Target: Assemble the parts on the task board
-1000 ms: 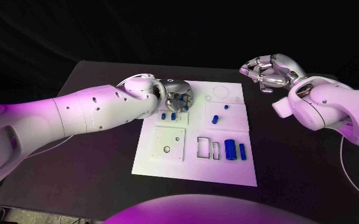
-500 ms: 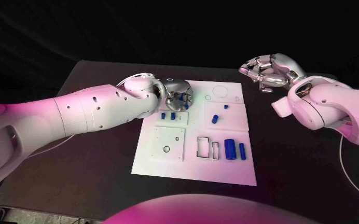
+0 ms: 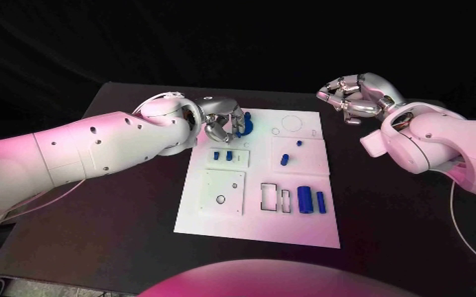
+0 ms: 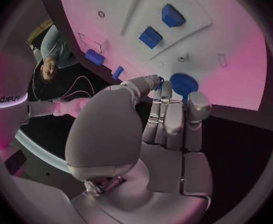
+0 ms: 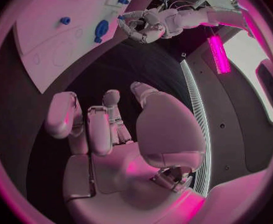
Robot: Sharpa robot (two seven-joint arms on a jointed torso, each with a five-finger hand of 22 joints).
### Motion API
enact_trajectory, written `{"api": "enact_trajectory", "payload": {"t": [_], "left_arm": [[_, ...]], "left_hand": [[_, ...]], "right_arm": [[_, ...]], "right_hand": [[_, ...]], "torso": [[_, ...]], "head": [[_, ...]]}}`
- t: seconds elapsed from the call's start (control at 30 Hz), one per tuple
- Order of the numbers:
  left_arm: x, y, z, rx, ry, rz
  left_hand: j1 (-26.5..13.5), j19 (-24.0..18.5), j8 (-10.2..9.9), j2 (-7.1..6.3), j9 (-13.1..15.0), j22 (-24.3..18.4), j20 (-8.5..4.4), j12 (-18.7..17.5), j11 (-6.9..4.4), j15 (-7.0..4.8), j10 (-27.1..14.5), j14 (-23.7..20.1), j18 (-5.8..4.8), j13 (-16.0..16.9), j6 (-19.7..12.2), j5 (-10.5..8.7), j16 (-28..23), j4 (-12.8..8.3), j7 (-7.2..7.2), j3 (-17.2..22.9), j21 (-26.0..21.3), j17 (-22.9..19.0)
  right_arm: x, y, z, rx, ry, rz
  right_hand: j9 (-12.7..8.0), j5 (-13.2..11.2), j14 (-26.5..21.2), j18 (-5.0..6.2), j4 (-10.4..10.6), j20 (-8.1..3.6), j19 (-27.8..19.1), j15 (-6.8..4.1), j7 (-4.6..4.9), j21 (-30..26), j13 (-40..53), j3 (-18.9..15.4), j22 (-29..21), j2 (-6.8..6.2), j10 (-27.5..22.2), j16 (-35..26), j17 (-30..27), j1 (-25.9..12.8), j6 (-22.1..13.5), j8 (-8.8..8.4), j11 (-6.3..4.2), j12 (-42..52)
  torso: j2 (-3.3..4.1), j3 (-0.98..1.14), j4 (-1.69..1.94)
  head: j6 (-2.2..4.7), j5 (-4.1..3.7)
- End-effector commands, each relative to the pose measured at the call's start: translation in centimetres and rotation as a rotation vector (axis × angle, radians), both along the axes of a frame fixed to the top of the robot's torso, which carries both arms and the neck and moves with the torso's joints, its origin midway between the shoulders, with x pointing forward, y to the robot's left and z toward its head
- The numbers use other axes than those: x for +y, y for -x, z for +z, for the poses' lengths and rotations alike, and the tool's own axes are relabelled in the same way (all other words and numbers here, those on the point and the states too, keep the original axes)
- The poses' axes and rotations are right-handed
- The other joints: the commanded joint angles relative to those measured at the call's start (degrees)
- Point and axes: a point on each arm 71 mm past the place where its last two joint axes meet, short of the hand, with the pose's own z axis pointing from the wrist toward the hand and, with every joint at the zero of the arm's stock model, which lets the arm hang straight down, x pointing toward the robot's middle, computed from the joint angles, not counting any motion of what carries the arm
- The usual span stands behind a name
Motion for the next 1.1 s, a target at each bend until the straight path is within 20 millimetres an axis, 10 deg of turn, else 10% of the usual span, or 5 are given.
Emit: {"api": "enact_trajectory", "payload": {"t": [0.03, 1.1], "left_arm": [[0.8, 0.1, 0.2, 0.047, 0.05, 0.029], [2.7, -0.6, -1.5, 0.126, 0.007, 0.086]], "left_hand": [[-0.88, 0.16, -0.4, -0.12, 0.01, -0.1, 0.28, -0.64, 0.02, 0.1, 0.4, 0.24, -1.01, -0.14, 0.58, -0.26, 0.11, 0.49, 0.05, -0.03, 0.0, -0.1], [-1.24, 0.08, -0.48, -0.32, 0.02, -0.19, 0.35, -1.28, 0.03, 0.14, 0.58, 0.19, -1.0, -0.29, 0.81, -0.31, 0.08, 0.61, -0.01, -0.02, -0.13, -0.27]], "right_arm": [[0.1, 0.1, -0.1, 0.002, 0.0, 0.012], [0.2, 0.1, -0.4, 0.008, -0.001, 0.015]], "right_hand": [[-0.09, 0.25, 1.66, 0.77, 0.34, 0.02, -0.5, 0.36, -0.11, -0.18, 0.05, -0.01, 6.13, -0.11, -0.1, -0.21, -0.05, 0.6, -0.44, 0.35, -0.16, -0.11], [-0.09, 0.25, 1.66, 0.77, 0.34, 0.02, -0.5, 0.36, -0.11, -0.18, 0.05, -0.01, 6.13, -0.11, -0.1, -0.21, -0.05, 0.6, -0.44, 0.35, -0.16, -0.11]], "torso": [[-0.05, -0.03, 0.18], [0.02, 0.1, -0.01]], "head": [[-0.1, -0.08], [-0.25, 0.51]]}}
